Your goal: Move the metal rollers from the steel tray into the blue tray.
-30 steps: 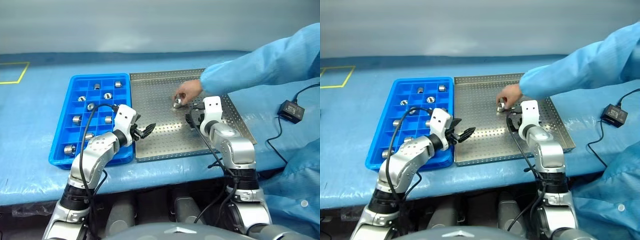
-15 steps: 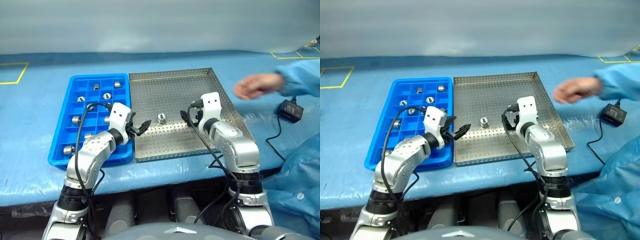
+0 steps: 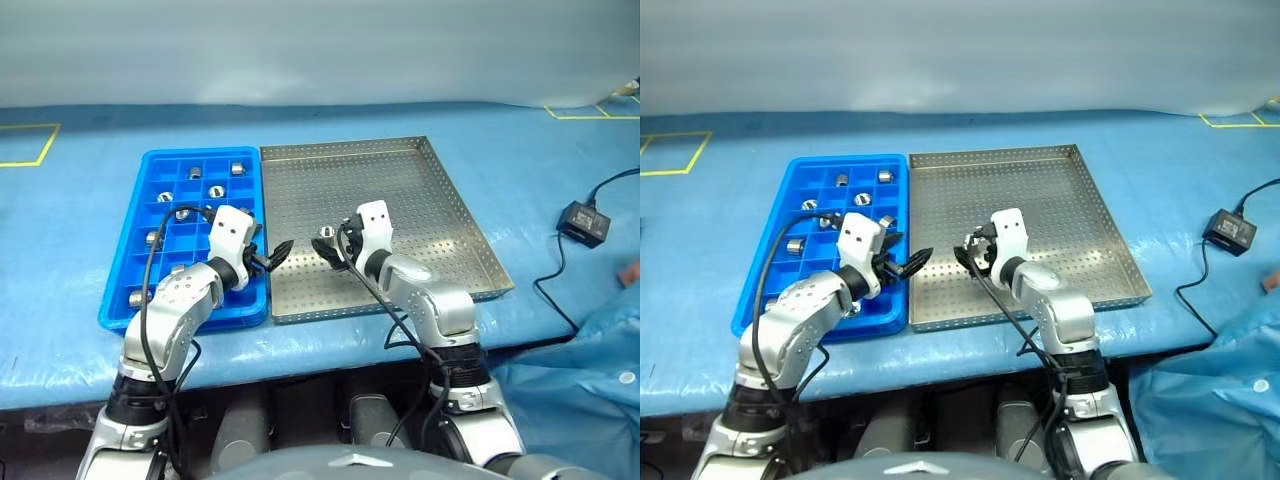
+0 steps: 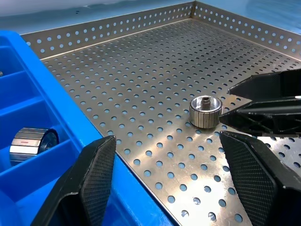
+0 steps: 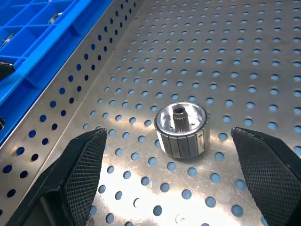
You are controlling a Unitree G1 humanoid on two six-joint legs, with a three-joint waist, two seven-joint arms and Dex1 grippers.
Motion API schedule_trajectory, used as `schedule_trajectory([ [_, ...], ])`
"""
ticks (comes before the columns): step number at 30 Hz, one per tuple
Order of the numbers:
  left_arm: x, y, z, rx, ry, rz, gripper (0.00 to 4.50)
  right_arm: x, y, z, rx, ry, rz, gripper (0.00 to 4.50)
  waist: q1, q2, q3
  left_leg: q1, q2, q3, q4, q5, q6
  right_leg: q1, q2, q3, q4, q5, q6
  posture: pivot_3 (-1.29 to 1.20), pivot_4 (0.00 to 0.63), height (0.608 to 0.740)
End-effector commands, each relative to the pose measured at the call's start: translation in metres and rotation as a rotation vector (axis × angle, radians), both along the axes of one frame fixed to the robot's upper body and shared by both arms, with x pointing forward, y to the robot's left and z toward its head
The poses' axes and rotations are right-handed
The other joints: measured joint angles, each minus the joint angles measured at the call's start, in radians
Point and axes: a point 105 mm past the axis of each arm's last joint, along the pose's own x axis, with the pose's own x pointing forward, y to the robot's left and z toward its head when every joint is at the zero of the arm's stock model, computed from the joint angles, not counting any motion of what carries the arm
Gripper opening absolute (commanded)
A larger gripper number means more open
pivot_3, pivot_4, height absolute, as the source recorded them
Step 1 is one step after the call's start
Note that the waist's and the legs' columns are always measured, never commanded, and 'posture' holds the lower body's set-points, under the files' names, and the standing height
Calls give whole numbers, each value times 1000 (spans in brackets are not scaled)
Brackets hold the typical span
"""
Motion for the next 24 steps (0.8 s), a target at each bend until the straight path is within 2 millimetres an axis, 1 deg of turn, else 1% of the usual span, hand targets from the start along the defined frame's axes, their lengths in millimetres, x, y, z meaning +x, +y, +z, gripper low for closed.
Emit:
schedule_trajectory([
  [1,-2,-6,17,1,-61,-26,3842,12,-3,9,-6,-63,-52,4479,5,0,0,0,0,0,0,0,0,0,0,0,0,0,0,3,150,740],
  [5,-1,-9,20,6,-62,-38,3842,20,-4,5,40,-13,-90,4479,16,0,0,0,0,0,0,0,0,0,0,0,0,1,-1,28,150,740],
  [8,1,-7,23,13,-73,-34,3842,22,-3,-1,-8,4,-83,4479,23,0,0,0,0,0,0,0,0,0,1,0,0,2,-3,30,150,740],
  [11,0,-7,20,18,-68,-25,3842,23,-7,-3,-15,3,-94,4479,26,0,0,0,-1,0,0,0,0,0,1,0,0,2,-3,3,150,740],
  [14,-5,-10,9,24,-42,-18,3842,19,-13,-7,-6,13,-120,3869,24,0,0,0,-1,0,0,0,0,0,1,0,0,2,-3,-23,150,740],
  [17,-10,-14,1,-15,-19,-15,3842,12,-16,-10,-61,11,-127,2974,23,0,0,0,0,0,0,0,0,0,0,0,0,2,-4,-44,150,740],
  [19,-12,-13,-4,-6,2,-19,3842,8,-13,-9,-61,-6,-105,2974,21,1,-1,0,0,0,0,0,0,0,0,0,0,2,-3,-61,150,740],
  [20,-12,-11,-5,10,5,-23,3842,8,-13,-9,-57,-8,-102,2737,19,1,-1,0,0,0,0,0,0,0,0,0,0,2,-3,-61,150,740],
  [22,-8,-6,-1,41,-14,-21,3842,9,-15,-10,-52,-4,-125,2408,12,1,-1,1,0,0,1,0,0,1,0,0,1,1,-1,-54,150,740],
  [24,-2,1,9,36,-44,6,3842,9,-16,-8,-53,-11,-130,1800,10,1,-1,1,0,0,1,0,0,1,0,0,1,1,-1,-51,150,740],
])
